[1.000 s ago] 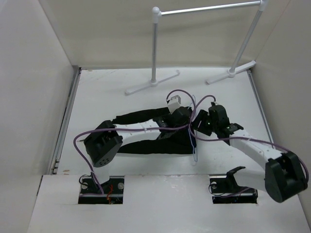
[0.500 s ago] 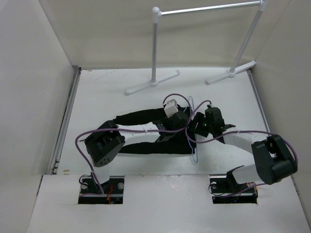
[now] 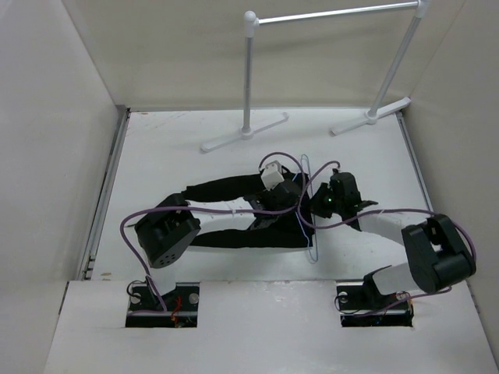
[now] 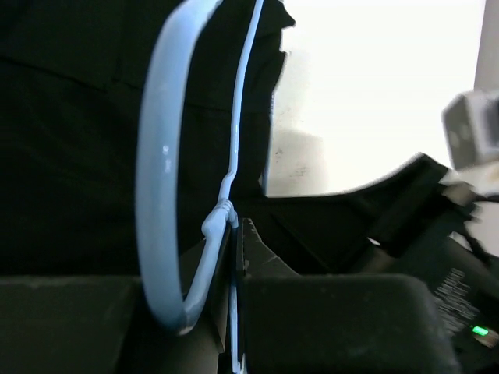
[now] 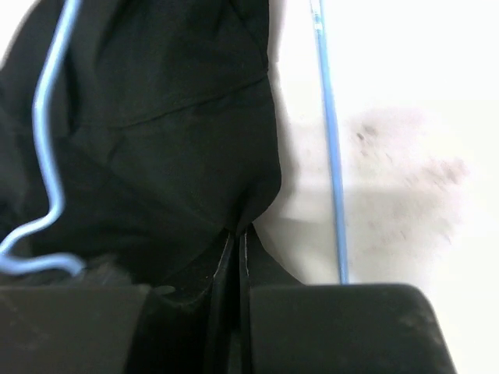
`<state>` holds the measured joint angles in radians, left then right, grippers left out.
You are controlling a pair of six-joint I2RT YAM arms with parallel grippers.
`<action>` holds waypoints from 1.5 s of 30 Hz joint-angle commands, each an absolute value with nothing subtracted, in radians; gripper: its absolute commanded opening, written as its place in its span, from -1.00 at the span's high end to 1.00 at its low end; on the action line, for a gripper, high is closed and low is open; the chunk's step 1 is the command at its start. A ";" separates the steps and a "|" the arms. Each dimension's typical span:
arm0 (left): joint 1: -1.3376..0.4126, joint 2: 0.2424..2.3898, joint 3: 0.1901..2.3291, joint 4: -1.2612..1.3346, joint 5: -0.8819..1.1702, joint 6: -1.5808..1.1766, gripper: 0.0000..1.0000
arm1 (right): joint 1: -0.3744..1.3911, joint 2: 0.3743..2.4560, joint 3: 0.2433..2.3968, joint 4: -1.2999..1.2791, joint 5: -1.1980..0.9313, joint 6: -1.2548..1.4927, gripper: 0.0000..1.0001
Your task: Place the trousers on the hanger
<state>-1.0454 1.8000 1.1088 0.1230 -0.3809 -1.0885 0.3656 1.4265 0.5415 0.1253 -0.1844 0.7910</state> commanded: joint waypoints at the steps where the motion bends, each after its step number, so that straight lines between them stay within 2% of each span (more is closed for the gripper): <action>1: -1.042 1.737 1.071 0.088 -0.431 -1.072 1.00 | 0.320 1.307 0.526 0.097 -0.173 0.842 0.86; 5: -1.018 1.707 1.025 0.043 -0.474 -1.057 1.00 | 0.272 1.145 0.545 0.000 -0.164 0.856 0.88; 9: -0.990 1.649 0.951 0.038 -0.505 -1.045 1.00 | 0.219 1.066 0.566 -0.096 -0.155 0.848 0.88; 16: -0.917 1.493 0.813 -0.006 -0.532 -1.002 1.00 | 0.081 1.071 0.572 -0.164 -0.137 0.819 0.89; 22: -0.863 1.338 0.735 -0.067 -0.537 -0.947 1.00 | 0.062 1.163 0.607 -0.152 -0.115 0.818 0.88; 26: -0.872 1.307 0.752 -0.060 -0.517 -0.893 0.99 | 0.074 1.236 0.633 -0.117 -0.110 0.818 0.85; 39: -0.963 1.397 0.943 -0.018 -0.540 -0.697 0.99 | 0.168 1.304 0.652 -0.112 -0.040 0.824 0.79; 45: -0.973 1.401 0.962 0.021 -0.523 -0.704 0.98 | 0.180 1.278 0.644 -0.120 -0.018 0.830 0.63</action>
<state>-0.9619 1.4120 0.9134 -0.0341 -0.5095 -0.7223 0.1696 1.3037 0.6144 -0.1528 -0.0479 0.8276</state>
